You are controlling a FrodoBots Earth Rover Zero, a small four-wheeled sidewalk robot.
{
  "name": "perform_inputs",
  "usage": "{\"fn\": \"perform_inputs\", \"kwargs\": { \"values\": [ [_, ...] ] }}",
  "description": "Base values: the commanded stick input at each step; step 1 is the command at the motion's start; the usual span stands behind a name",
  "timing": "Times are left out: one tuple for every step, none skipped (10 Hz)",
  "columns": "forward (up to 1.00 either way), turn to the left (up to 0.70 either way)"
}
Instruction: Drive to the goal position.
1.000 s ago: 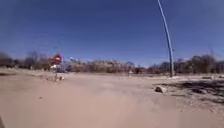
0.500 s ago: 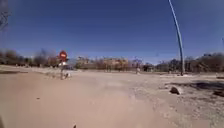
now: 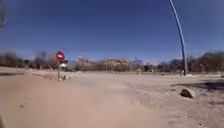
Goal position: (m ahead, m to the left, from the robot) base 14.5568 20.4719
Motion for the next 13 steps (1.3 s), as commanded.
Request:
{"fn": "perform_inputs", "kwargs": {
  "values": [
    [1.0, 0.0],
    [1.0, 0.0],
    [1.0, 0.0],
    [1.0, 0.0],
    [1.0, 0.01],
    [1.0, 0.13],
    [1.0, 0.26],
    [1.0, 0.27],
    [1.0, 0.27],
    [1.0, 0.27],
    [1.0, 0.27],
    [1.0, 0.27],
    [1.0, 0.27]
  ]
}}
